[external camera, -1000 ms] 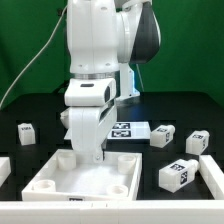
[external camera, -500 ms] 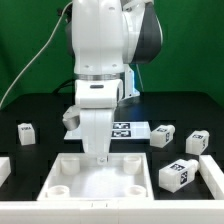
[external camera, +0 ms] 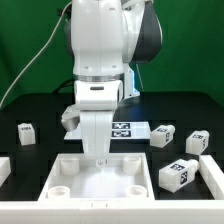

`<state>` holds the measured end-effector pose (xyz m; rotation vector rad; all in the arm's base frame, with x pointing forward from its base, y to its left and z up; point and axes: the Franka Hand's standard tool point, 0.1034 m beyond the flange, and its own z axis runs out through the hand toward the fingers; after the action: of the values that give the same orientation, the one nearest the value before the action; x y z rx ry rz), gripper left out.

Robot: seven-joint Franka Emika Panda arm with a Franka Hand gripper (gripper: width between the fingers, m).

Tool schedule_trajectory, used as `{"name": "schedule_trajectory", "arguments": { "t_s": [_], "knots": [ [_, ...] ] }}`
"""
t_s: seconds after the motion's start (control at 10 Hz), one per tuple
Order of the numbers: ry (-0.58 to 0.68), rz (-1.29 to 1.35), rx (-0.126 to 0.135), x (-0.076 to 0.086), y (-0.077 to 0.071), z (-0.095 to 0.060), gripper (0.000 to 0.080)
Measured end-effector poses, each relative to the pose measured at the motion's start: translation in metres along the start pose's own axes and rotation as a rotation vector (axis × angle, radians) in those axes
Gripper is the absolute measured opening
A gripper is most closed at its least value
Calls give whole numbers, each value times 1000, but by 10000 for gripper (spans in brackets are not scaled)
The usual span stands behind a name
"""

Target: Assemble one leg

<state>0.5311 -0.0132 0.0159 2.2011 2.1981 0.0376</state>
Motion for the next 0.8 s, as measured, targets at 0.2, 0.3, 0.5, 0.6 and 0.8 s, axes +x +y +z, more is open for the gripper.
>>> {"name": "schedule_trajectory", "arguments": {
  "t_s": [0.2, 0.3, 0.5, 0.6, 0.8],
  "knots": [
    [-4, 47, -22, -2, 7, -12, 480],
    [-6, 147, -55, -1, 17, -31, 594],
    [-2, 326, -92, 21, 31, -63, 632],
    [7, 448, -108, 41, 42, -78, 647],
    [32, 513, -129, 73, 82, -75, 649]
  ]
}}
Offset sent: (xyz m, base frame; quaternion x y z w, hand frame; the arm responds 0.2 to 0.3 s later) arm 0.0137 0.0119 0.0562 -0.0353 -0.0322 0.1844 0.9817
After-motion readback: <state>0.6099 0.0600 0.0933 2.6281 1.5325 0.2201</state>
